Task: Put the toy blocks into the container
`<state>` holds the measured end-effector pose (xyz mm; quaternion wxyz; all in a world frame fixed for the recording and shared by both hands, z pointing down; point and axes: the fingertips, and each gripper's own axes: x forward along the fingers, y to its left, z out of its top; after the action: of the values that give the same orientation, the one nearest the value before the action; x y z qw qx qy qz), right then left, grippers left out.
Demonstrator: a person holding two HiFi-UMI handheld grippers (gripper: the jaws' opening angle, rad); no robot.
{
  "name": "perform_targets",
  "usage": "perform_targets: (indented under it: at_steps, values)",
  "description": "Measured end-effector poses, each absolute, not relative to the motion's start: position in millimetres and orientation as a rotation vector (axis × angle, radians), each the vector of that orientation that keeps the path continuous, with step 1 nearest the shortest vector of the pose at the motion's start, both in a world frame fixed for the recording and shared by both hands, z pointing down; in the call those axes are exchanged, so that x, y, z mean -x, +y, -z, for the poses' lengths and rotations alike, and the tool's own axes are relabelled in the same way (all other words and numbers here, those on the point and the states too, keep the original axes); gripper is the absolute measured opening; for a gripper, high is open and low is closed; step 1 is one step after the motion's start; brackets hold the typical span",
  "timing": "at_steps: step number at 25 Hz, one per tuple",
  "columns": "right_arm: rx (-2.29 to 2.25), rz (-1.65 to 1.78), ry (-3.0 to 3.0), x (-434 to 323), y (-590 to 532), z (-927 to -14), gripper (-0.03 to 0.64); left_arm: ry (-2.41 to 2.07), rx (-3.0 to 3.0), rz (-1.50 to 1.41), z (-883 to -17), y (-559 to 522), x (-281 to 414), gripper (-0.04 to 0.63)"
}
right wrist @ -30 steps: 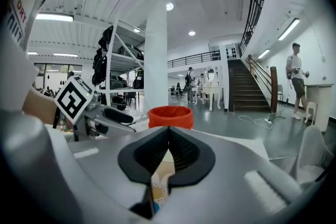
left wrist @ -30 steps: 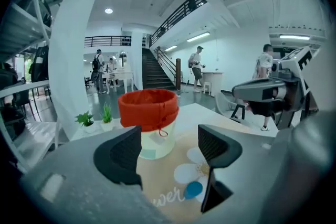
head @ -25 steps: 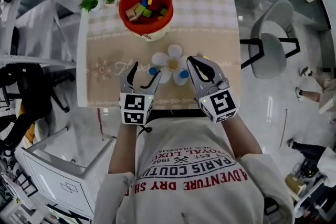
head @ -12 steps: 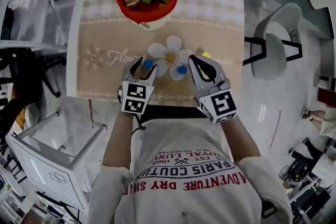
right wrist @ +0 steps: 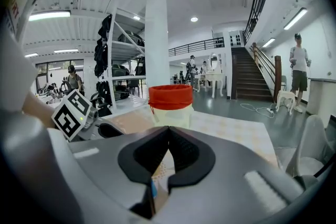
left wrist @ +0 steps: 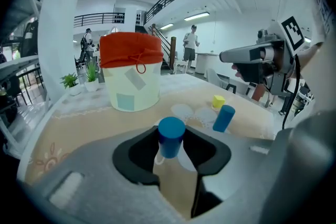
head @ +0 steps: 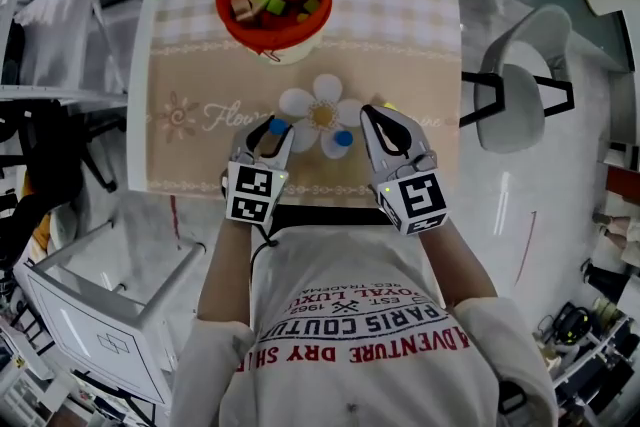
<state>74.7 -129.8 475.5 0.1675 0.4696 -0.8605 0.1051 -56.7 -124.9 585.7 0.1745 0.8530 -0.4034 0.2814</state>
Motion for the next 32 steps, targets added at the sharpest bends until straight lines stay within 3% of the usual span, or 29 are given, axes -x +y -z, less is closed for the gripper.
perform_targets:
  at_steps: [17,32]
  values:
    - [-1.488,-0.194,-2.479,-45,-164,-404,0.002,-1.116,-2.743,-0.636,-437,-178,63,0.152]
    - [-1.584,-0.132,-2.429,-52,-184,-382,0.002,-1.126,-2.911,-0.594,-382,-260,43,0.152]
